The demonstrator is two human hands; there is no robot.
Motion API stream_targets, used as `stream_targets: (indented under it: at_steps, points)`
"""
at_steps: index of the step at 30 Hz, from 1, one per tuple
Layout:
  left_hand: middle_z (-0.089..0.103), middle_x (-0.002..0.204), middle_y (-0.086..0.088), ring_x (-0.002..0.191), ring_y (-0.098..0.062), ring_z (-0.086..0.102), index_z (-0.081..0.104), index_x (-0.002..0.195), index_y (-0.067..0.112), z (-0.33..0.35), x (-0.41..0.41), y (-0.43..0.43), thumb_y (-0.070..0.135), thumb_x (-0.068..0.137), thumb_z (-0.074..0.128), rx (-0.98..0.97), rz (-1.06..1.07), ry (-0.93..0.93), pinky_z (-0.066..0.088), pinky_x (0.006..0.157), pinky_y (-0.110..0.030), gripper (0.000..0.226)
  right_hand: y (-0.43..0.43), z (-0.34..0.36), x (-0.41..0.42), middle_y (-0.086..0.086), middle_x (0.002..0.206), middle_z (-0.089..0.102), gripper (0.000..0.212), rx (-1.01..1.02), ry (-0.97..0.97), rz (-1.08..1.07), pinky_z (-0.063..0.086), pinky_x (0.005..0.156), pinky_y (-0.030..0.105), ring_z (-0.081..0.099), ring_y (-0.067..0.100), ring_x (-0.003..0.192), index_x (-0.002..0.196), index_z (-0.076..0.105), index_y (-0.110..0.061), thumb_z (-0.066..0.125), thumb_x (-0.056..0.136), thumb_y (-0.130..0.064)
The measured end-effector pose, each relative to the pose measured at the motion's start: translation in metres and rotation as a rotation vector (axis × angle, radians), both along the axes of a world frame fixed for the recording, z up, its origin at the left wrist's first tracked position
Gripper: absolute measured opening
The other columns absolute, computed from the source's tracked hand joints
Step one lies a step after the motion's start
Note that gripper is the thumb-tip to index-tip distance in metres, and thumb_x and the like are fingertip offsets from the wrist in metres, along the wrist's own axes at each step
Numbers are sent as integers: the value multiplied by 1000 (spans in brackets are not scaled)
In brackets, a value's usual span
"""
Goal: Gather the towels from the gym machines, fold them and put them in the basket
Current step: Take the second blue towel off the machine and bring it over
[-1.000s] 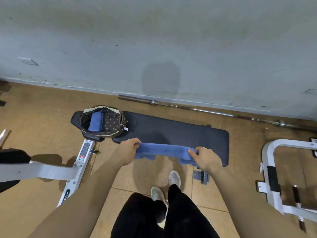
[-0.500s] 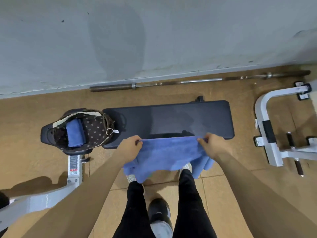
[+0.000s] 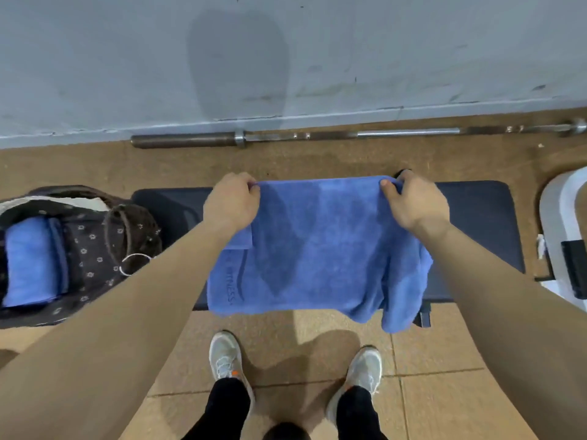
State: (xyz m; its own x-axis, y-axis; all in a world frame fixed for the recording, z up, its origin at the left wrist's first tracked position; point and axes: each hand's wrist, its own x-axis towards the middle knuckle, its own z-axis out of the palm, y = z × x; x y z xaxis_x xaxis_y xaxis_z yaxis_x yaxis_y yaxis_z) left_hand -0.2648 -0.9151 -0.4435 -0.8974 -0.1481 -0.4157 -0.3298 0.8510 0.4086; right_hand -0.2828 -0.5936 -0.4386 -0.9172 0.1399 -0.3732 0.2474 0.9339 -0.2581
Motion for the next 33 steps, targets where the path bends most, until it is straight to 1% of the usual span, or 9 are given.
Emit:
stream_targets:
  at_steps: [5, 11, 13, 17, 20, 22, 25, 28, 33]
  points:
    - [57, 115, -8, 108, -30, 53, 67, 105, 18, -51, -17, -6, 29, 98, 48, -67, -29, 167, 49, 89, -44, 23, -4, -52, -19, 13, 103, 63, 36, 134, 105, 88, 39, 79, 41, 59, 38, 95, 90, 52, -13, 44, 99, -47]
    - [63, 103, 4, 99, -23, 59, 63, 98, 31, -69, -24, -17, 39, 84, 56, -10, -49, 203, 49, 88, -39, 17, -20, -61, -25, 13, 123, 57, 33, 155, 187, 108, 41, 97, 47, 51, 38, 116, 114, 63, -18, 54, 89, -38]
    - [65, 102, 6, 98, -21, 62, 62, 99, 32, -66, -21, -22, 43, 77, 56, 60, -25, 243, 51, 90, -43, 25, -37, -56, -26, 14, 122, 58, 32, 132, 276, 140, 40, 96, 46, 51, 38, 117, 114, 63, -17, 55, 88, -34]
    - [61, 108, 4, 101, -22, 62, 64, 107, 27, -62, 1, -28, 34, 84, 61, 38, -28, 430, 51, 89, -42, 24, -87, -54, -19, 11, 115, 60, 28, 61, 408, 268, 41, 90, 43, 53, 37, 111, 112, 64, -18, 54, 89, -31]
    - [56, 100, 3, 95, -22, 59, 66, 97, 28, -58, 34, -32, 31, 85, 63, -10, -20, 573, 50, 81, -39, 12, -123, -54, 4, 7, 112, 59, 24, -29, 407, 348, 40, 88, 41, 53, 33, 110, 109, 63, -20, 53, 90, -30]
    - [56, 97, 5, 96, -21, 56, 68, 91, 29, -58, 57, -37, 35, 84, 65, -15, -22, 556, 48, 81, -37, 9, -138, -54, 28, 6, 112, 60, 23, -75, 392, 370, 42, 88, 40, 53, 32, 110, 107, 63, -20, 54, 89, -29]
    - [58, 113, 5, 109, -23, 53, 69, 104, 32, -63, 88, -46, 45, 80, 70, -105, -143, 438, 46, 92, -42, 27, -151, -57, 70, 4, 121, 59, 30, -103, 356, 392, 42, 91, 41, 52, 31, 115, 117, 63, -22, 55, 90, -33]
    - [55, 123, 5, 114, -25, 50, 62, 123, 33, -68, 101, -56, 36, 87, 64, -154, -222, 361, 47, 91, -45, 36, -159, -66, 107, -2, 141, 48, 48, -65, 302, 486, 36, 101, 41, 43, 28, 128, 138, 52, -26, 52, 93, -41]
    - [62, 108, 7, 103, -23, 58, 66, 104, 34, -61, 93, -65, 32, 96, 53, -212, -168, 457, 49, 75, -37, 16, -161, -93, 144, 1, 164, 23, 68, 42, 262, 561, 20, 119, 44, 21, 27, 149, 155, 30, -24, 23, 95, -55]
